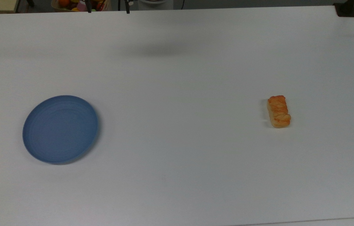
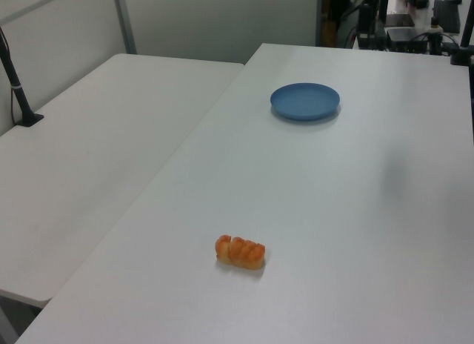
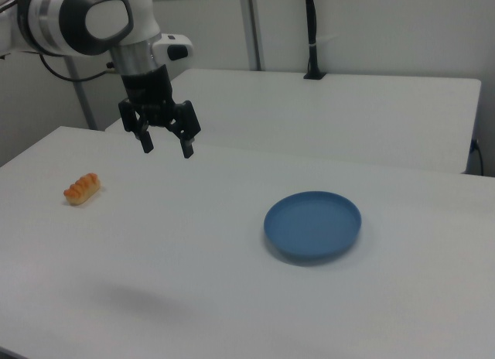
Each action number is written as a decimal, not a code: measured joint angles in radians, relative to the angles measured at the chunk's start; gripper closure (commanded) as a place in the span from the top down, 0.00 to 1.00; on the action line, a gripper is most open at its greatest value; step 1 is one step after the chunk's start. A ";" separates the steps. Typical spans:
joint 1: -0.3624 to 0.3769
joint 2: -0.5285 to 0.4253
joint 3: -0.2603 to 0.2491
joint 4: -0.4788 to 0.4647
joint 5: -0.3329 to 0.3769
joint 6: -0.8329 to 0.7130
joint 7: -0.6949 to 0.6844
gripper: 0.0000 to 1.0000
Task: Put the bread on the table
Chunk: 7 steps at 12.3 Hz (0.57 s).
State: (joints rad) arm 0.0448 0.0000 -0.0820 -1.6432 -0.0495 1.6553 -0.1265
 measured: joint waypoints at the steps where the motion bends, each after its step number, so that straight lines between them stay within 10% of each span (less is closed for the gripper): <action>1: -0.006 -0.022 0.004 -0.028 0.000 -0.004 0.000 1.00; 7: -0.005 -0.069 0.007 -0.082 0.000 -0.016 0.000 1.00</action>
State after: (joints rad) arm 0.0399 -0.0692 -0.0752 -1.7249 -0.0495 1.6389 -0.1266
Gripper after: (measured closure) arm 0.000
